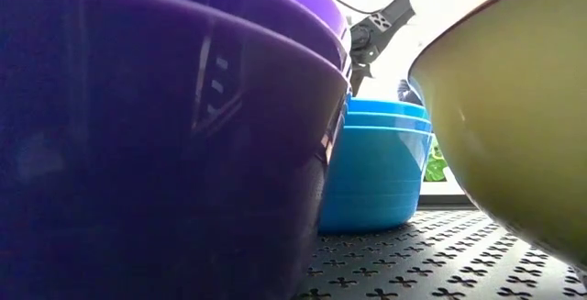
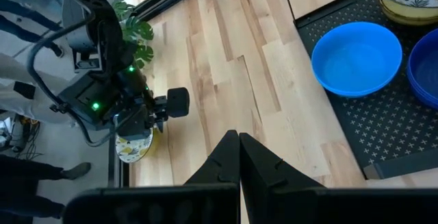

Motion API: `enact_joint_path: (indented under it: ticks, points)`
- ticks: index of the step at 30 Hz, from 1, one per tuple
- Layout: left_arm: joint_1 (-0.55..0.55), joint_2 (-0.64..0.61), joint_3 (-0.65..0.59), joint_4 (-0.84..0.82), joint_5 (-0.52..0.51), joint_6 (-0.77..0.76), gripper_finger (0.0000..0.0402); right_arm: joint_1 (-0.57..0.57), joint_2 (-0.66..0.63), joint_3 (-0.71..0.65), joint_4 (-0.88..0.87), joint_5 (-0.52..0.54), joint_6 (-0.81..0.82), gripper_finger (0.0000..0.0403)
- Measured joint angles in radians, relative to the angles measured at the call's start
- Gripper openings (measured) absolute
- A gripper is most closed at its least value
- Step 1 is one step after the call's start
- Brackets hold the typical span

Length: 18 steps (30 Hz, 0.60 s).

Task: Pick & Place Mini bowls
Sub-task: Stack the white patterned bowl on top of the white patterned bowls on the shelf

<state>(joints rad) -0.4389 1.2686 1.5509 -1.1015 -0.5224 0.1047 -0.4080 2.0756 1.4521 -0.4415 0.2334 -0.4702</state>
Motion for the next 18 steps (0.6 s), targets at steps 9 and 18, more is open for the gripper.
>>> enact_joint_path:
  ticks: [9, 18]
  points:
    - [0.0, -0.001, 0.0, 0.0, 0.0, 0.0, 0.0, 0.001, 0.008, 0.0, 0.003, 0.028, -0.003, 0.0134]
    - [0.0, -0.001, 0.0, 0.0, 0.001, 0.0, 0.0, 0.001, 0.008, 0.0, 0.003, 0.031, -0.01, 0.0103]
